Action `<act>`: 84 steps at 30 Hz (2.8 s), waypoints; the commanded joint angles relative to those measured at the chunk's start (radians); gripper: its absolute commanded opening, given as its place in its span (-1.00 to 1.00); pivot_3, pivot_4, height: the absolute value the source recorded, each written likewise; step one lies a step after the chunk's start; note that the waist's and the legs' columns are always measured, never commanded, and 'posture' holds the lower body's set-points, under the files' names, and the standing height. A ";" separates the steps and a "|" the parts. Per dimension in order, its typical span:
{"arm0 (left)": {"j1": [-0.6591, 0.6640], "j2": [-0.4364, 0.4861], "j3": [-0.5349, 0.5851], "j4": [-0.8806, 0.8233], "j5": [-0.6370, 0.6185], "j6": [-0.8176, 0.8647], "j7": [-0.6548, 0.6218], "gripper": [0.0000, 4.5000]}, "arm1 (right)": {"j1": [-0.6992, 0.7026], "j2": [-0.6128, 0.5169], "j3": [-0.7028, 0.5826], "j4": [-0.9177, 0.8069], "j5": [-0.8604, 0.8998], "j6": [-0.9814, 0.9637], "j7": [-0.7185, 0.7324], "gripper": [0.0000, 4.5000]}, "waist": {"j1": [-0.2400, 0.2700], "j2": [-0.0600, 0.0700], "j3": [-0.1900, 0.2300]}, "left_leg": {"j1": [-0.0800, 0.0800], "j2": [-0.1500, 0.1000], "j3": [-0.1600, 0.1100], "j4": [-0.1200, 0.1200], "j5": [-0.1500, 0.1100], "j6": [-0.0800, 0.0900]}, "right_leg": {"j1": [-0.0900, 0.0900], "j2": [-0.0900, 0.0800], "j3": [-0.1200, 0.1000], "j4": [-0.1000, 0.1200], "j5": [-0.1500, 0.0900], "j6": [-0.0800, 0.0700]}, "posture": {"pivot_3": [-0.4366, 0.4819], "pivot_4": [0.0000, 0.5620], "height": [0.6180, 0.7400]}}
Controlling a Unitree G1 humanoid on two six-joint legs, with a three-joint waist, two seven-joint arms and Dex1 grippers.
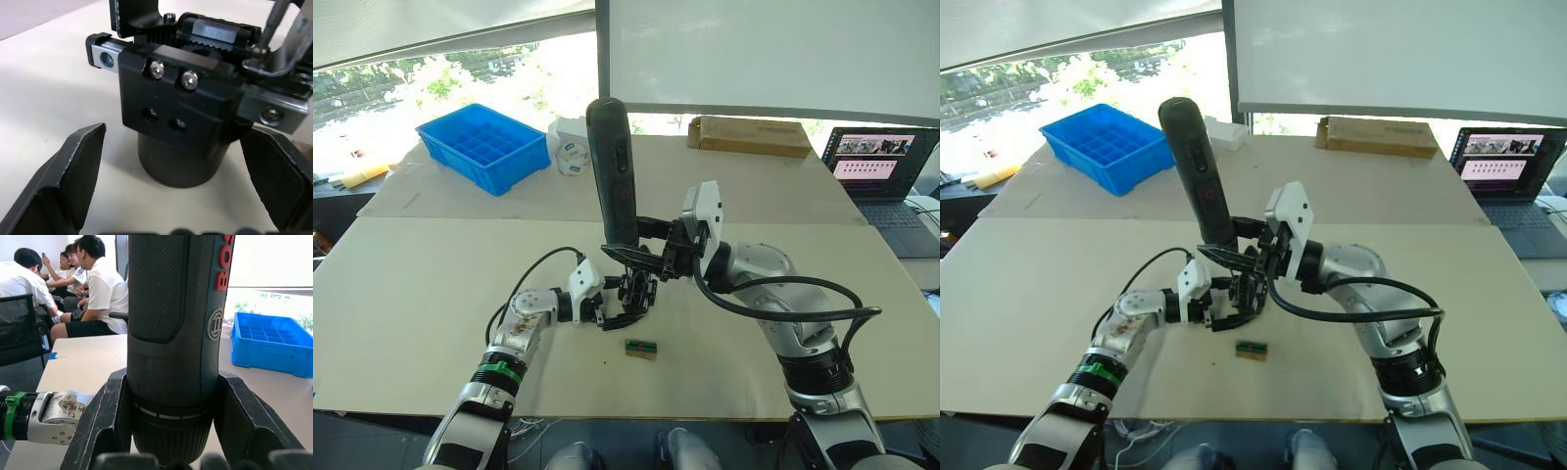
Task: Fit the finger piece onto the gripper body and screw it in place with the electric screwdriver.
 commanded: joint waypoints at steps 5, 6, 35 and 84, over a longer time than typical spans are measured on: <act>-0.027 -0.015 -0.001 0.002 0.002 -0.002 -0.009 1.00 | -0.017 0.003 -0.017 -0.041 0.003 -0.017 0.000 -0.15 | 0.000 0.000 0.000 | 0.000 0.000 0.000 0.000 0.000 0.000 | 0.000 0.000 0.000 0.000 0.000 0.000 | -0.05 -0.47 1.00; -0.027 -0.014 -0.003 0.002 0.004 -0.002 -0.014 0.89 | -0.017 0.002 -0.017 -0.042 0.003 -0.017 -0.001 -0.15 | 0.000 0.000 0.000 | 0.000 0.000 0.000 0.000 0.000 0.000 | 0.000 0.000 0.000 0.000 0.000 0.000 | -0.05 -0.47 1.00; 0.024 -0.012 -0.024 -0.025 0.040 -0.044 0.002 0.04 | 0.101 0.000 0.016 -0.021 -0.032 -0.032 -0.006 -0.15 | 0.001 0.000 0.000 | 0.002 0.000 -0.002 0.000 0.000 0.000 | 0.002 0.000 -0.001 0.001 0.000 0.000 | -0.05 -0.47 1.00; 0.001 -0.036 -0.043 0.087 0.108 -0.033 0.099 0.04 | -0.126 -0.001 -0.103 -0.026 0.151 -0.065 0.140 -0.15 | 0.008 -0.002 -0.004 | 0.003 0.000 -0.002 0.001 0.000 0.001 | 0.003 -0.002 -0.001 0.001 0.000 0.000 | -0.05 -0.47 1.00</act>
